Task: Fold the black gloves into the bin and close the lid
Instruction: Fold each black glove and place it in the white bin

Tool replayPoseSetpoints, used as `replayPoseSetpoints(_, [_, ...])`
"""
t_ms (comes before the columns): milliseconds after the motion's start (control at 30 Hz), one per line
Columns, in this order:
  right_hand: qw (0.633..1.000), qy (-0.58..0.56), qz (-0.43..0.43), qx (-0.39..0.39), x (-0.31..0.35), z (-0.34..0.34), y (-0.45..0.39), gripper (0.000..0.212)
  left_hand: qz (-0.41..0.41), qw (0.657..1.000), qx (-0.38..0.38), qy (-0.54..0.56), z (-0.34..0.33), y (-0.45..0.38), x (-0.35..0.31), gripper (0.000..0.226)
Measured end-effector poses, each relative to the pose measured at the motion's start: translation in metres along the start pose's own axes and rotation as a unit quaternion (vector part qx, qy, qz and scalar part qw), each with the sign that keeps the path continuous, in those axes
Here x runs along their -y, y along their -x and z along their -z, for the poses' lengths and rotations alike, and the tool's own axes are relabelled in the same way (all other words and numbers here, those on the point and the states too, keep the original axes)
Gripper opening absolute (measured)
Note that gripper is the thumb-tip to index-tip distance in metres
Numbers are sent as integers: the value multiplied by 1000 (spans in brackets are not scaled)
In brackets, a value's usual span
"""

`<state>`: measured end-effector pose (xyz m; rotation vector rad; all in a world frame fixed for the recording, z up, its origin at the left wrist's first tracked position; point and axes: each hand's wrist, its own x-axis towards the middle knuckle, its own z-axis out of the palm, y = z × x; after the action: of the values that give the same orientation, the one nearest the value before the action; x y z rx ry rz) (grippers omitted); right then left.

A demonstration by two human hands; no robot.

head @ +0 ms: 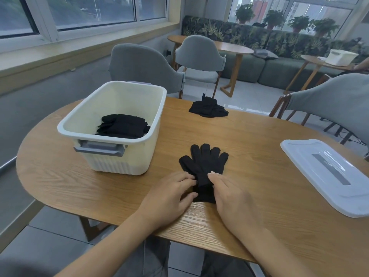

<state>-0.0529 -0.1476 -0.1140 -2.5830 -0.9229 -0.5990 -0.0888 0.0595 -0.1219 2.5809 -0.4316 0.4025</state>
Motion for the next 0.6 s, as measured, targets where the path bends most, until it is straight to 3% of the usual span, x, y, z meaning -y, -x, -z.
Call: replayPoseSetpoints(600, [998,-48,-28,12,1,-10,15,37,-3,1000,-4,8,0,-1,-3,29])
